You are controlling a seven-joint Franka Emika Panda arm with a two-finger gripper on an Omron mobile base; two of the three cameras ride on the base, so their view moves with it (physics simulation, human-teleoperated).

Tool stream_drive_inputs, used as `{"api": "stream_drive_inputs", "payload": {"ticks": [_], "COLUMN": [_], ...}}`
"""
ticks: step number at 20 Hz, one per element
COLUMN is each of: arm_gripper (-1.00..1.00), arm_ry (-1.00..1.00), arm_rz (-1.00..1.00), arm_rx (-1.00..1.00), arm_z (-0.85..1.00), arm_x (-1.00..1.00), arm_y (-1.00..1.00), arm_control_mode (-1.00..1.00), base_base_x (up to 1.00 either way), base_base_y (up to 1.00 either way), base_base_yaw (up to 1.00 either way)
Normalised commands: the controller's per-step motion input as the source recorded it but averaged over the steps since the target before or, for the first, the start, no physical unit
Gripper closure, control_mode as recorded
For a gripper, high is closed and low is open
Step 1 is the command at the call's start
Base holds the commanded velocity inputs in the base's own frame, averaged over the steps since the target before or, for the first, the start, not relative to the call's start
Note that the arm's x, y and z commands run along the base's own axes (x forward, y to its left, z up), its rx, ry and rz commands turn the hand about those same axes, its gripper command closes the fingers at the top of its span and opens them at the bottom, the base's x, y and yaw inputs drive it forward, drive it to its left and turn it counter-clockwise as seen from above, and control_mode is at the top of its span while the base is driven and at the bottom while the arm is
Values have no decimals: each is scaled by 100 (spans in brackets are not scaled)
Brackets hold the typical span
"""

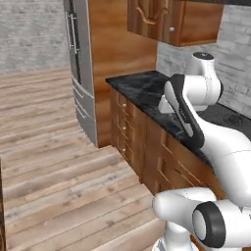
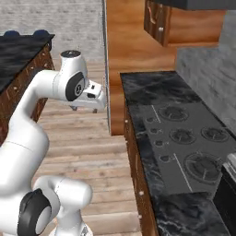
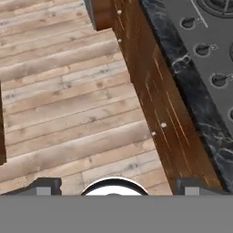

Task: Navigate to the sink.

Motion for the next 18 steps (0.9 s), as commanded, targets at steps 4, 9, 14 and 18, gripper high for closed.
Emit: {"api": "stream_drive_inputs", "payload": {"ticks": [4, 9, 14, 18], "arm_gripper": [-100, -100, -100, -100], "arm_ry": [0, 0, 0, 0], "arm_rz": [0, 0, 0, 0], "arm_rx": [0, 0, 0, 0], "arm_z": [0, 0, 0, 0], "arm_x": [0, 0, 0, 0], "arm_y": [0, 0, 0, 0], "arm_control_mode": [100, 100, 100, 100], "base_base_x": [0, 6, 6, 7], "base_base_y": [7, 8, 9, 23], "base_base_yaw": [100, 96, 95, 91]}}
